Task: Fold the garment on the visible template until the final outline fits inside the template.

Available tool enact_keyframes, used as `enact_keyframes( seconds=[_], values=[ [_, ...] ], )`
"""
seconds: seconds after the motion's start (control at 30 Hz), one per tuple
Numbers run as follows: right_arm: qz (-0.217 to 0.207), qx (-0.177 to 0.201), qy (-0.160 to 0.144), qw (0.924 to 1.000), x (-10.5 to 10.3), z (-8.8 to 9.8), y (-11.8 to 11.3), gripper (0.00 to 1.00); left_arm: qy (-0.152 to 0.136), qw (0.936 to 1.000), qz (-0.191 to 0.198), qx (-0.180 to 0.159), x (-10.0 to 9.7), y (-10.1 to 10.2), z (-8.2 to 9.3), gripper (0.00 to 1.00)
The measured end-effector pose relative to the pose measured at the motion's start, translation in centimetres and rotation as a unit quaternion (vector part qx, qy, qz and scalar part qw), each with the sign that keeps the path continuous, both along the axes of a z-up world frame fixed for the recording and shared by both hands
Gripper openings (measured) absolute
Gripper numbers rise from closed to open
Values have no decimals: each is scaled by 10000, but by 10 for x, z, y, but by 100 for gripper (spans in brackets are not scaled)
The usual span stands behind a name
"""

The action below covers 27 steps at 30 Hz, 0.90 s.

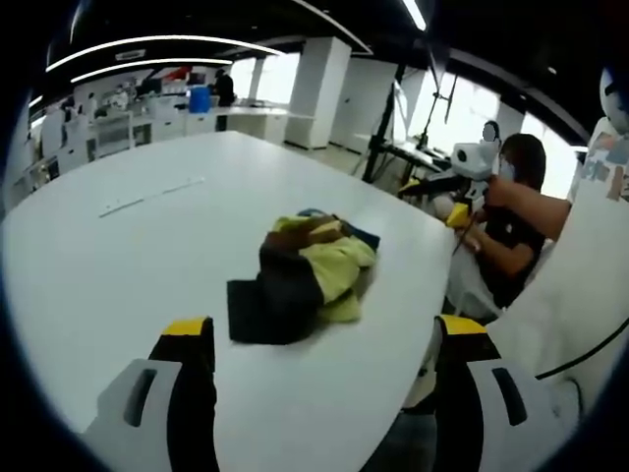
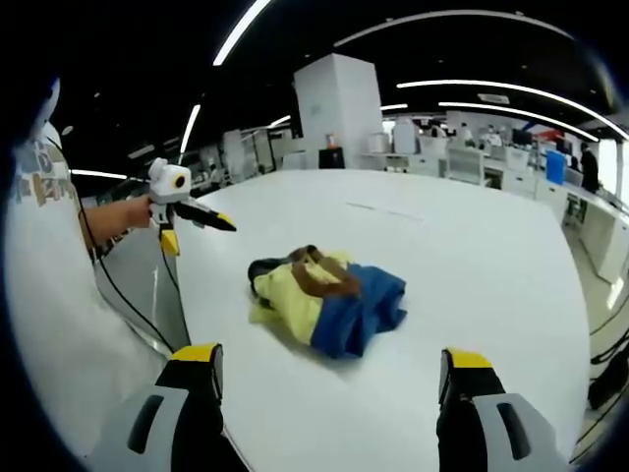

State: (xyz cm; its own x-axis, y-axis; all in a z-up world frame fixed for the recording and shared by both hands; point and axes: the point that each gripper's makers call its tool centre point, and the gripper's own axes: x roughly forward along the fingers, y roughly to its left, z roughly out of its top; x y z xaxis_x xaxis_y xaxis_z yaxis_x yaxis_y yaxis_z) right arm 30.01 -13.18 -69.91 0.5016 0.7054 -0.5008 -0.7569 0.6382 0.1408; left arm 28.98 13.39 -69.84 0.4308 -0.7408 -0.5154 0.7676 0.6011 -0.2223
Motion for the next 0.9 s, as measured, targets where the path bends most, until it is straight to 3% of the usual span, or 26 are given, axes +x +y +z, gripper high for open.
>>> enact_keyframes(
  seconds=[0.9],
  values=[
    [68, 2, 24, 10000, 11, -1, 8, 89, 43, 10000, -74, -43, 4, -3, -4, 84]
  ],
)
